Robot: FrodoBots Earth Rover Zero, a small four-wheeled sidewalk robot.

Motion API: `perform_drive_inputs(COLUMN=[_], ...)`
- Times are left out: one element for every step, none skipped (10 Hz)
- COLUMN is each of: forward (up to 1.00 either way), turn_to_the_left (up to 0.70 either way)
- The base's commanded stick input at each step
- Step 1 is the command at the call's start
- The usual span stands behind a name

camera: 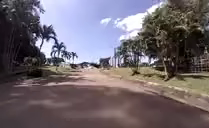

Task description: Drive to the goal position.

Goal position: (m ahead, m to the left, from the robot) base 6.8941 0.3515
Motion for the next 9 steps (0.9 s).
perform_drive_inputs(forward=[0.70, 0.70, 0.70, 0.70, 0.70, 0.70, 0.70, 0.70, 0.70], turn_to_the_left=[0.00, 0.00, 0.00, 0.00, 0.00, 0.00, 0.00, 0.00, 0.00])
